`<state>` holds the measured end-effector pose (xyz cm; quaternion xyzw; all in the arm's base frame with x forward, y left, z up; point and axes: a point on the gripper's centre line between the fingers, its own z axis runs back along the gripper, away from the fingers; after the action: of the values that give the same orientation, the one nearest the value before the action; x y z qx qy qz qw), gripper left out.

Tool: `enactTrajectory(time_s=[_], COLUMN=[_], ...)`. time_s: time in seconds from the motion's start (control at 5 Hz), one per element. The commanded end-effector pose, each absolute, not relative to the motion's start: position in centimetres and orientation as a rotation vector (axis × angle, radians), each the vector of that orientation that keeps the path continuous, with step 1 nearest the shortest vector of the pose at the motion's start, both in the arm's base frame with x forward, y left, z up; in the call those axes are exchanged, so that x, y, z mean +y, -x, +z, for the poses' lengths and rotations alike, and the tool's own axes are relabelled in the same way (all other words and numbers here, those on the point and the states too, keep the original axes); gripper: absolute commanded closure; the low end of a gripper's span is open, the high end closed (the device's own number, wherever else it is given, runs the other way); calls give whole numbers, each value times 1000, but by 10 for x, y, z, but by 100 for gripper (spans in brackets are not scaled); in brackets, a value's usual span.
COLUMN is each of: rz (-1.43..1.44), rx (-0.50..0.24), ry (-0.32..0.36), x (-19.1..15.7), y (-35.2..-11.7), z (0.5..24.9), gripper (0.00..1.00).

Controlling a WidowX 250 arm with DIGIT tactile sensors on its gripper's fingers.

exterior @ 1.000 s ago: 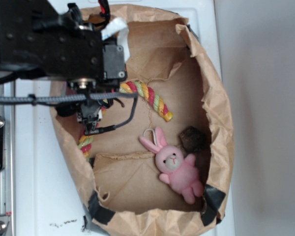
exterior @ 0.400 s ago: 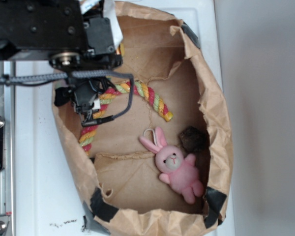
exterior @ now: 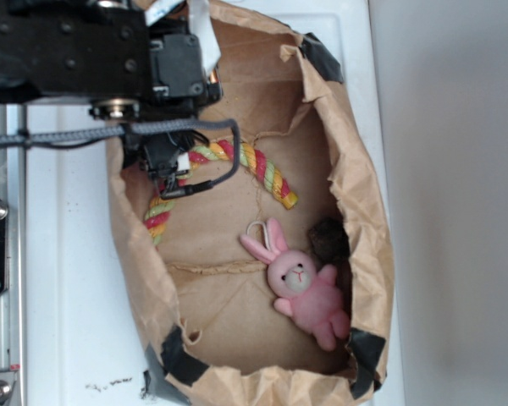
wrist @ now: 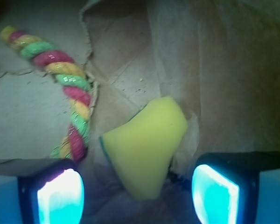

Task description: Grab the green sponge.

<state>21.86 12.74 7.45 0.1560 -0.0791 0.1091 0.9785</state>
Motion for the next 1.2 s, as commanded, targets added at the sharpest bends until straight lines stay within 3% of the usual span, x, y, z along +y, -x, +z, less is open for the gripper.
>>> enactTrajectory(time_s=[0.0, 0.4, 1.0], rz=[266, 208, 200], rx=[-184, -149, -136], ry=[-386, -357, -371], x=[149, 137, 132], y=[-215, -219, -234], z=[82, 62, 28], gripper=[0, 0, 0])
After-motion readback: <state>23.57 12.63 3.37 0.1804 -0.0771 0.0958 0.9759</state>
